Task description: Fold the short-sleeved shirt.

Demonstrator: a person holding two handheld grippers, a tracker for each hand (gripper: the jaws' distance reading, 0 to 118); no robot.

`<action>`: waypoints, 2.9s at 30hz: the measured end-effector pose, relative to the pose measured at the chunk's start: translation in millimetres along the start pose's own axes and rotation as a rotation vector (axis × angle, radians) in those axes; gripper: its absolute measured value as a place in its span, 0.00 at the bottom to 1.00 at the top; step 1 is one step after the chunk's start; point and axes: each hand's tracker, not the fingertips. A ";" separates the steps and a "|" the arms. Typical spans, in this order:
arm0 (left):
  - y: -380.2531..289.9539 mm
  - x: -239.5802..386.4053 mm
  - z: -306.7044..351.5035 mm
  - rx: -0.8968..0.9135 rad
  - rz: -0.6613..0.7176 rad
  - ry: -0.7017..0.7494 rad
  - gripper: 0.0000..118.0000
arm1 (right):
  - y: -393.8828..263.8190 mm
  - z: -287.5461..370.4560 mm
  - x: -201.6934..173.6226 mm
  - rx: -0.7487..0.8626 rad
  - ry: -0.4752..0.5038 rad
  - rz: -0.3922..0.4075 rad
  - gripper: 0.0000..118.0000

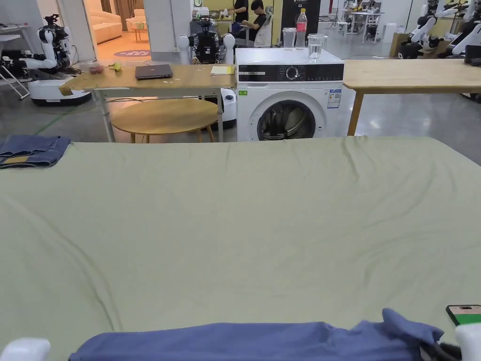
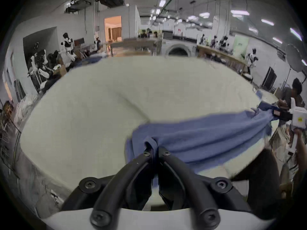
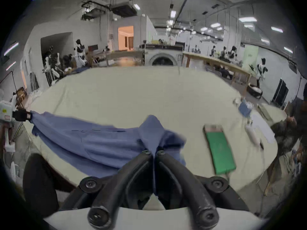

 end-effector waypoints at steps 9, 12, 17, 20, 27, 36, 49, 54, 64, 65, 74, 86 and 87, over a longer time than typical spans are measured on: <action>20.9 28.5 2.1 0.142 -0.049 0.072 0.81 | 21.8 20.7 -19.0 0.081 0.006 -0.041 0.73; 59.6 68.3 16.5 0.295 -0.132 0.060 0.88 | 60.7 43.7 -47.1 0.258 0.057 -0.030 0.84; 83.3 100.1 12.6 0.445 -0.181 0.015 0.59 | 87.1 61.7 -86.2 0.513 0.086 -0.026 0.51; 83.7 104.8 13.6 0.477 -0.192 0.040 0.06 | 86.1 60.6 -97.9 0.537 0.058 -0.005 0.00; 64.7 77.1 25.3 0.442 -0.052 0.007 0.04 | 78.1 58.1 -103.2 0.531 0.060 0.035 0.00; -31.1 -90.5 -32.0 0.216 0.693 -0.223 1.00 | 68.2 53.3 -105.1 0.496 0.066 0.043 0.00; -70.3 -74.5 -124.2 0.114 1.243 -0.752 0.17 | 71.3 54.6 -112.6 0.477 0.082 0.054 0.01; -60.0 -71.3 -123.7 0.129 1.229 -0.642 0.10 | 68.6 53.2 -111.7 0.462 0.077 0.056 0.00; 24.1 -48.1 -26.3 0.264 0.253 -0.030 0.03 | 65.7 54.3 -111.1 0.451 0.074 0.064 0.00; 28.9 -28.8 -20.6 0.293 0.181 -0.026 0.03 | 65.3 54.2 -111.1 0.450 0.074 0.064 0.00; 11.3 180.9 -67.8 0.138 -0.479 -0.038 0.03 | 55.2 56.0 -104.4 0.438 0.067 0.056 0.00; 41.0 149.3 -35.8 0.264 -0.076 -0.233 0.95 | 44.3 59.8 -90.0 0.398 0.077 0.024 0.00; 44.5 137.8 -30.7 0.271 -0.010 -0.243 0.95 | 43.0 60.1 -90.0 0.399 0.079 0.016 0.00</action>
